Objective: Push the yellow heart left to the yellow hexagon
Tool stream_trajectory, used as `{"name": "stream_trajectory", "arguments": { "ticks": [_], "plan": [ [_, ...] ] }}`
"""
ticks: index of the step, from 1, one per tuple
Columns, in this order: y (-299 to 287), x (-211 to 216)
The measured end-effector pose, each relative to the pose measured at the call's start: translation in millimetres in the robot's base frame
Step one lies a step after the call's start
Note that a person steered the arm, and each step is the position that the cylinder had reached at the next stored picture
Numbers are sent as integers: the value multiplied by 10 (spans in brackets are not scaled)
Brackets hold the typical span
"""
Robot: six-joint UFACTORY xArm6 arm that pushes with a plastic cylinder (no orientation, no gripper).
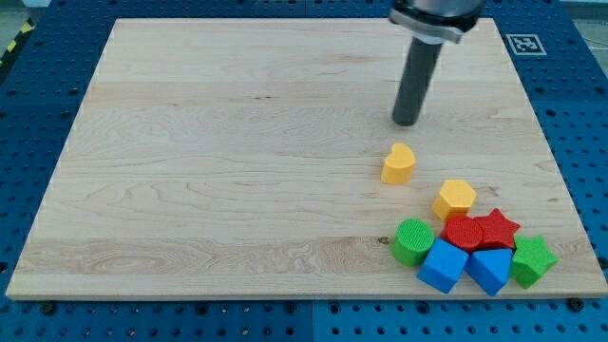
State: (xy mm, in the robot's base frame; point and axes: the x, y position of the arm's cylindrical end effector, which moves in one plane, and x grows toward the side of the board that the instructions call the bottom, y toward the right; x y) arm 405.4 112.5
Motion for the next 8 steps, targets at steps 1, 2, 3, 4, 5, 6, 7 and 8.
{"name": "stream_trajectory", "arguments": {
  "ticks": [1, 2, 3, 4, 5, 6, 7, 8],
  "plan": [
    [-149, 394],
    [-201, 783],
    [-201, 800],
    [-203, 636],
    [8, 467],
    [251, 517],
    [251, 766],
    [221, 1001]
  ]
}}
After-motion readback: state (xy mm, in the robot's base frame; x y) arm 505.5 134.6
